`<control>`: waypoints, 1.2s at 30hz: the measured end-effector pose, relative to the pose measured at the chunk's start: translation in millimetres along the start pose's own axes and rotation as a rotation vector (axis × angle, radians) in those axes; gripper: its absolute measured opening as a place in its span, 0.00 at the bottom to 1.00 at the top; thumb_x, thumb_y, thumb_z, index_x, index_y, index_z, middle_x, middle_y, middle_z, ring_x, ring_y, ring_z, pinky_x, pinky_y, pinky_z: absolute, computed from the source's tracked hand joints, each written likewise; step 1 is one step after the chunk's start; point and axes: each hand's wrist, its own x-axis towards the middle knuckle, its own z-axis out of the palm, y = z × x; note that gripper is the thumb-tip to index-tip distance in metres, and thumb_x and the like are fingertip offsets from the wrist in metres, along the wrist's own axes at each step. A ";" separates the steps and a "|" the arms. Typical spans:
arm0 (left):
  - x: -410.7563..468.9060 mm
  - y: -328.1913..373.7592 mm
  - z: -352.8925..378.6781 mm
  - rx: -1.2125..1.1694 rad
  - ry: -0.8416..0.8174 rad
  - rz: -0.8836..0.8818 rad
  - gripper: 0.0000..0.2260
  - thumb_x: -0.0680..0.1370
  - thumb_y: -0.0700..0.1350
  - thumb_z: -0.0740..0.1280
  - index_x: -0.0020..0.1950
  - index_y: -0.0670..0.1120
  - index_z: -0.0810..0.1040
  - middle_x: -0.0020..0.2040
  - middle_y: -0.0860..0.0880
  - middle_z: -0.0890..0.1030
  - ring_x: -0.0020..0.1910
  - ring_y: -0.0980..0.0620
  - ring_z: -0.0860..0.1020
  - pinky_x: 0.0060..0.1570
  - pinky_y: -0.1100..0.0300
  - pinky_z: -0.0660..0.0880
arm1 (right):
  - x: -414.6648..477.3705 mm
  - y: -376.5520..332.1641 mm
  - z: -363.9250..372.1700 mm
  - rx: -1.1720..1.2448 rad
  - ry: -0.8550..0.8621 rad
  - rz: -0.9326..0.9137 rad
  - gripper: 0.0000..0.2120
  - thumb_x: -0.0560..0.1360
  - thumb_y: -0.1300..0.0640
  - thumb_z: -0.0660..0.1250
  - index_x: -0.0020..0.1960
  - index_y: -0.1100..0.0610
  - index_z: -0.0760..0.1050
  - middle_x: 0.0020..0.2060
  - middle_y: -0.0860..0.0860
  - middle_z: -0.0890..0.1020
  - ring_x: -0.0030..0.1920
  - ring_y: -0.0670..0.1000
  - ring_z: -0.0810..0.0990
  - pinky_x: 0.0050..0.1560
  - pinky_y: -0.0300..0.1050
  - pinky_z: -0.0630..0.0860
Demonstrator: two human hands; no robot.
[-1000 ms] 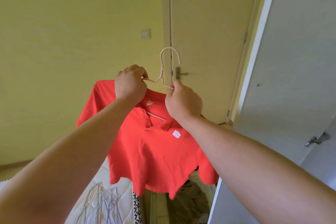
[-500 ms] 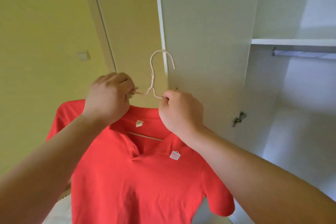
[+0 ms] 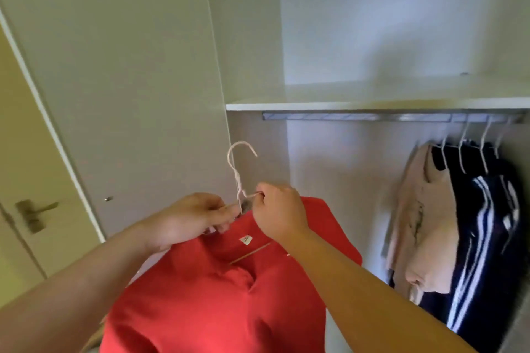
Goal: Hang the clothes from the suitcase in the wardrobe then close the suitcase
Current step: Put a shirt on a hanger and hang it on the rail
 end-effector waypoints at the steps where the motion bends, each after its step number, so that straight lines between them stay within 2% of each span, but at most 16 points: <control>1: 14.6 7.3 15.3 -0.140 -0.004 -0.028 0.16 0.82 0.52 0.66 0.39 0.43 0.78 0.36 0.48 0.83 0.33 0.56 0.78 0.39 0.60 0.71 | 1.1 14.3 -5.9 -0.035 -0.012 0.040 0.11 0.72 0.55 0.60 0.47 0.55 0.80 0.43 0.54 0.83 0.47 0.59 0.79 0.45 0.51 0.74; 3: 45.1 23.8 48.5 -0.358 0.011 -0.085 0.15 0.82 0.45 0.64 0.37 0.42 0.77 0.35 0.43 0.80 0.31 0.50 0.79 0.38 0.58 0.70 | -2.9 44.5 -19.2 -0.101 0.002 0.141 0.16 0.74 0.55 0.62 0.60 0.54 0.77 0.55 0.54 0.80 0.58 0.57 0.76 0.58 0.53 0.74; 5: 73.1 38.5 79.1 -0.501 0.009 -0.160 0.13 0.81 0.40 0.63 0.36 0.42 0.77 0.34 0.43 0.78 0.30 0.48 0.77 0.36 0.57 0.71 | -12.6 66.4 -34.0 -0.113 0.041 0.227 0.21 0.74 0.55 0.63 0.67 0.52 0.72 0.62 0.52 0.76 0.64 0.56 0.72 0.65 0.53 0.71; 8: 107.5 60.8 113.1 -0.641 -0.006 -0.259 0.12 0.81 0.39 0.63 0.38 0.40 0.79 0.31 0.44 0.77 0.29 0.48 0.74 0.34 0.57 0.72 | -26.7 87.0 -55.2 -0.051 0.043 0.321 0.15 0.76 0.54 0.64 0.62 0.50 0.72 0.59 0.50 0.75 0.59 0.53 0.74 0.61 0.52 0.75; 11: 137.5 89.5 147.5 -0.649 -0.067 -0.242 0.10 0.80 0.38 0.64 0.42 0.38 0.82 0.35 0.43 0.79 0.33 0.48 0.77 0.36 0.55 0.76 | -36.4 106.5 -77.9 0.020 -0.027 0.404 0.05 0.79 0.48 0.63 0.53 0.48 0.72 0.47 0.45 0.77 0.47 0.48 0.79 0.49 0.49 0.80; 13: 152.4 109.0 166.6 -0.628 -0.114 -0.207 0.10 0.81 0.40 0.65 0.47 0.38 0.84 0.40 0.42 0.82 0.38 0.47 0.79 0.38 0.55 0.77 | -40.3 117.3 -90.6 0.047 -0.077 0.426 0.11 0.80 0.42 0.61 0.46 0.48 0.73 0.39 0.45 0.80 0.39 0.47 0.81 0.43 0.47 0.82; 15: 168.4 129.9 184.6 -0.655 -0.146 -0.179 0.09 0.82 0.40 0.65 0.51 0.38 0.84 0.45 0.41 0.84 0.43 0.45 0.81 0.40 0.54 0.79 | -42.1 129.5 -103.2 0.056 -0.093 0.458 0.14 0.80 0.41 0.61 0.43 0.48 0.76 0.37 0.47 0.82 0.37 0.49 0.83 0.43 0.49 0.83; 17: 181.9 146.0 197.4 -0.721 -0.170 -0.173 0.07 0.81 0.38 0.66 0.51 0.37 0.83 0.46 0.40 0.84 0.44 0.44 0.82 0.41 0.53 0.80 | -41.9 140.6 -113.8 -0.016 -0.085 0.474 0.12 0.82 0.47 0.61 0.46 0.50 0.79 0.38 0.47 0.82 0.38 0.50 0.82 0.45 0.48 0.83; 20: 205.4 166.8 215.8 -0.861 -0.274 -0.137 0.04 0.80 0.36 0.67 0.50 0.38 0.81 0.44 0.39 0.82 0.44 0.44 0.80 0.53 0.48 0.79 | -40.4 162.3 -127.5 -0.155 -0.039 0.516 0.09 0.82 0.58 0.60 0.55 0.55 0.79 0.45 0.51 0.82 0.45 0.54 0.82 0.46 0.46 0.80; 21: 214.8 173.1 221.6 -0.880 -0.306 -0.116 0.04 0.80 0.36 0.67 0.49 0.39 0.81 0.42 0.40 0.82 0.43 0.45 0.80 0.54 0.48 0.77 | -39.5 169.4 -131.9 -0.190 -0.022 0.537 0.10 0.80 0.60 0.60 0.58 0.56 0.78 0.48 0.53 0.82 0.47 0.55 0.82 0.46 0.47 0.80; 24: 240.6 194.0 238.8 -0.864 -0.337 -0.037 0.04 0.80 0.35 0.65 0.49 0.40 0.80 0.43 0.40 0.80 0.41 0.47 0.78 0.44 0.53 0.73 | -33.4 189.3 -145.4 -0.294 -0.024 0.610 0.15 0.77 0.65 0.59 0.60 0.57 0.77 0.50 0.55 0.82 0.48 0.57 0.83 0.44 0.49 0.80; 25: 251.9 201.7 246.3 -0.866 -0.355 -0.022 0.03 0.80 0.35 0.65 0.49 0.40 0.79 0.43 0.40 0.80 0.41 0.47 0.78 0.43 0.54 0.74 | -28.2 197.0 -147.8 -0.333 -0.029 0.649 0.14 0.77 0.66 0.59 0.60 0.58 0.77 0.50 0.56 0.82 0.49 0.59 0.83 0.43 0.49 0.78; 28: 283.0 219.2 267.2 -0.894 -0.390 -0.023 0.05 0.80 0.35 0.66 0.55 0.38 0.79 0.43 0.44 0.83 0.43 0.48 0.82 0.49 0.56 0.79 | -14.3 217.9 -150.3 -0.380 -0.010 0.763 0.12 0.79 0.65 0.59 0.58 0.58 0.77 0.51 0.57 0.82 0.53 0.61 0.82 0.47 0.51 0.77; 32: 331.0 245.3 280.9 -0.865 -0.460 0.013 0.11 0.83 0.35 0.61 0.63 0.38 0.77 0.52 0.43 0.84 0.44 0.50 0.83 0.40 0.61 0.80 | 16.4 253.1 -142.6 -0.378 0.101 0.856 0.09 0.81 0.61 0.60 0.57 0.59 0.78 0.52 0.57 0.82 0.54 0.60 0.82 0.48 0.51 0.78; 36: 376.0 266.8 294.0 -0.807 -0.513 0.069 0.12 0.83 0.35 0.61 0.65 0.39 0.77 0.50 0.46 0.84 0.46 0.51 0.83 0.56 0.55 0.79 | 48.3 285.2 -137.7 -0.403 0.195 0.890 0.12 0.81 0.62 0.61 0.63 0.59 0.76 0.58 0.58 0.81 0.57 0.60 0.81 0.52 0.51 0.77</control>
